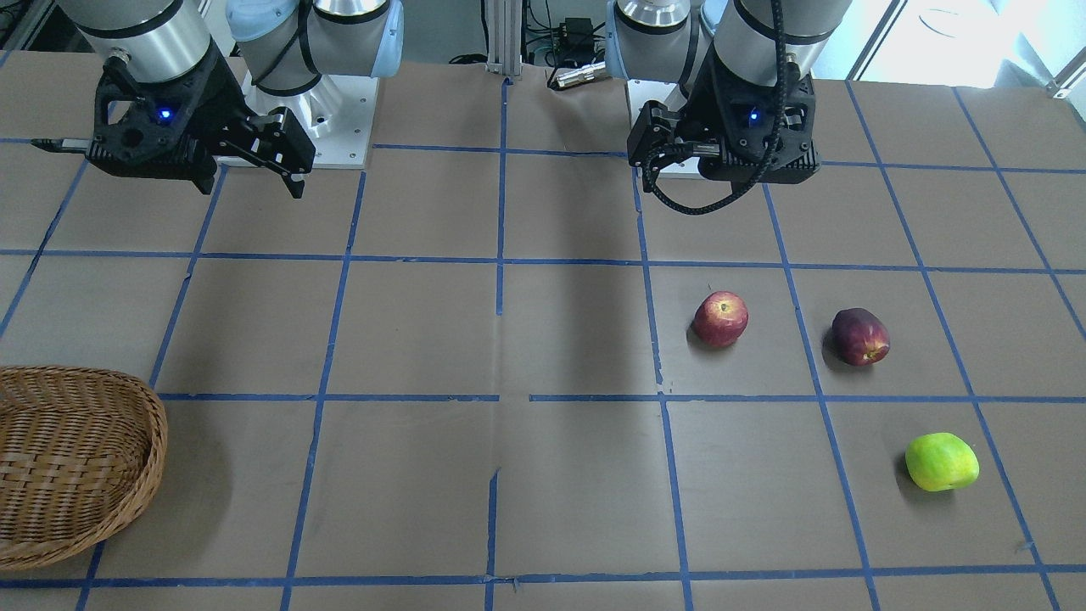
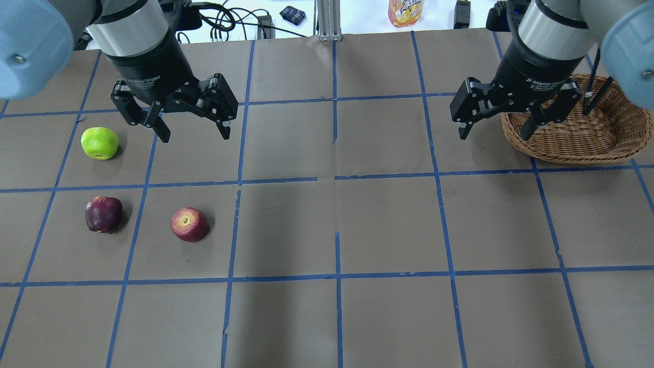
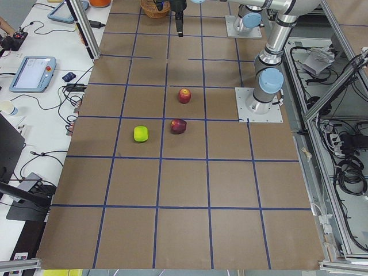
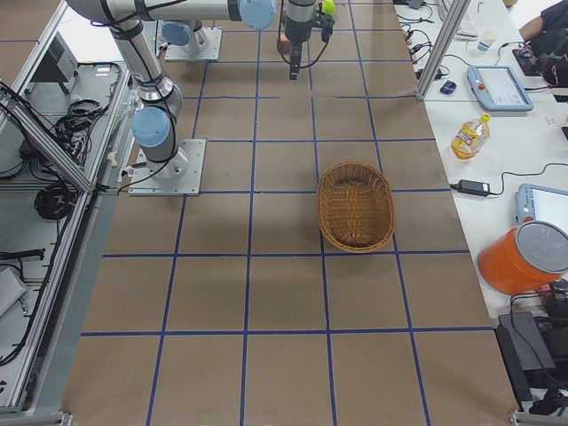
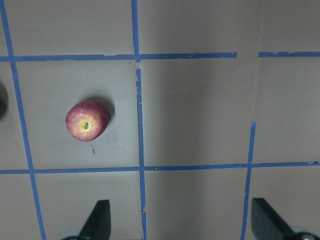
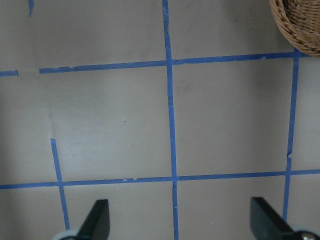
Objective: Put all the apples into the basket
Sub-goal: 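Lower the left gripper onto the nearer red apple and grasp it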
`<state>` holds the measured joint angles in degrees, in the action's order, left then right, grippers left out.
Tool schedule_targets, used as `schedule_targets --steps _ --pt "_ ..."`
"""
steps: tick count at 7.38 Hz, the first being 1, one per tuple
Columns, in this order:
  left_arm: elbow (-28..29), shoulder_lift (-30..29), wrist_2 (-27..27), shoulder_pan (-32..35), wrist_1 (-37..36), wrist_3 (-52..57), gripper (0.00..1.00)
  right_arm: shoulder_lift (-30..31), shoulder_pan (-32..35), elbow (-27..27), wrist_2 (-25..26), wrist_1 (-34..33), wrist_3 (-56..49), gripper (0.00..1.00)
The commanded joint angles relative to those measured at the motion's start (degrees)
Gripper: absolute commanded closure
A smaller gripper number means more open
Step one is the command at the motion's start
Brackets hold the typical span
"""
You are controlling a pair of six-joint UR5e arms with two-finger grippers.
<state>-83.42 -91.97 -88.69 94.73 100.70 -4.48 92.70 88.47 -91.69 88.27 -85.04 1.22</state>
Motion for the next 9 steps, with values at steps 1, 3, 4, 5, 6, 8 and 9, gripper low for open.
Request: schedule_targets --steps 1,3,4,5,6,8,9 --pt "-0.51 -0.22 -0.25 -0.07 -0.32 0.35 0.00 0.02 0.04 -0.16 0.06 0.05 0.09 0.00" --pt "-2.09 -1.89 -0.16 -1.81 -0.59 3.23 0.00 0.02 0.04 -0.51 0.06 0.05 0.09 0.00" --pt "-5.76 -2.16 0.01 -6.88 -0.85 5.86 0.00 0.20 0.04 -0.51 0.23 0.05 0.09 0.00" --pt "-9.62 -3.20 0.01 -12.84 -4.60 11.72 0.00 0.20 0.04 -0.51 0.32 0.05 0.01 0.00" --pt "-14.18 -3.65 0.45 -16.91 -9.51 16.30 0.00 0.29 0.12 -0.51 0.15 0.05 0.01 0.00" --pt "-23.24 -6.36 0.89 -17.65 -25.65 17.49 0.00 0.29 0.13 -0.60 0.32 -0.04 -0.17 0.00" --pt "-27.20 -7.33 0.98 -17.74 -31.12 17.93 0.00 0.29 0.04 -0.60 0.58 -0.04 -0.52 0.00"
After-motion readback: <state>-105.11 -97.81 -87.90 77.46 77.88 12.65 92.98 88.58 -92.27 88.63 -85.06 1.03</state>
